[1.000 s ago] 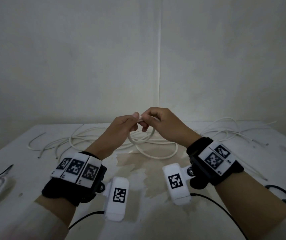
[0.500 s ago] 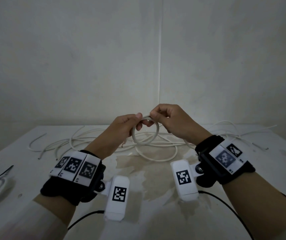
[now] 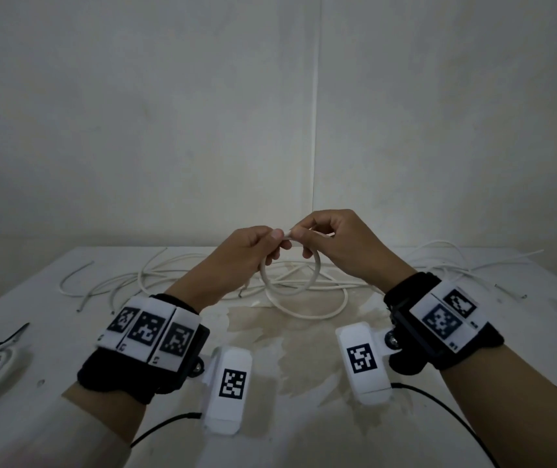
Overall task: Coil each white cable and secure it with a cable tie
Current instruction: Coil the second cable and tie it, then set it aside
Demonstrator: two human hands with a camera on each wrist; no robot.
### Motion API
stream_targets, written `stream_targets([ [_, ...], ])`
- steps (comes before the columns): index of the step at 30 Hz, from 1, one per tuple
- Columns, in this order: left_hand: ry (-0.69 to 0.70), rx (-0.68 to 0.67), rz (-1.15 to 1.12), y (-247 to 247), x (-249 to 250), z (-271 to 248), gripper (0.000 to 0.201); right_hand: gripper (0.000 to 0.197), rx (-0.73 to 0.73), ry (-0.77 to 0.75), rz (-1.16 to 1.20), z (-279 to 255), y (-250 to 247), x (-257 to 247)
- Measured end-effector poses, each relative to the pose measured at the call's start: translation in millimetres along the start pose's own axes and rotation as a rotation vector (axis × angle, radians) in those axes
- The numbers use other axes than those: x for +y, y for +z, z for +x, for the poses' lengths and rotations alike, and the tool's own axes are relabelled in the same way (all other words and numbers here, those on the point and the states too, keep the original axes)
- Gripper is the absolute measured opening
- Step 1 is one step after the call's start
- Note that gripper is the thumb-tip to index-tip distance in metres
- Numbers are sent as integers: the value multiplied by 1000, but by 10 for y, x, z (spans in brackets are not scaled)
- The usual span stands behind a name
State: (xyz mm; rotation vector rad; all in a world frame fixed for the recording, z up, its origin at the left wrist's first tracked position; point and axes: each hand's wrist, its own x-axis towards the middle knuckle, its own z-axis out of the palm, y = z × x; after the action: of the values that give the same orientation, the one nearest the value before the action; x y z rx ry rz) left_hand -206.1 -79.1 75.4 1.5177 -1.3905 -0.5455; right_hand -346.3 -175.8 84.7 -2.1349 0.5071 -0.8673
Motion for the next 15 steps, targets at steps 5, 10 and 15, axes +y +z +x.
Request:
stream_targets([
  [5, 23, 153, -91, -95, -39, 1, 32, 28, -67, 70, 109, -62, -29, 39],
  [10, -33, 244, -226, -219, -79, -11, 34, 21, -44, 13, 164, -103, -39, 9],
  [15, -27, 201, -385, -198, -51, -38, 35, 25, 44, 29, 219, 48, -23, -87],
])
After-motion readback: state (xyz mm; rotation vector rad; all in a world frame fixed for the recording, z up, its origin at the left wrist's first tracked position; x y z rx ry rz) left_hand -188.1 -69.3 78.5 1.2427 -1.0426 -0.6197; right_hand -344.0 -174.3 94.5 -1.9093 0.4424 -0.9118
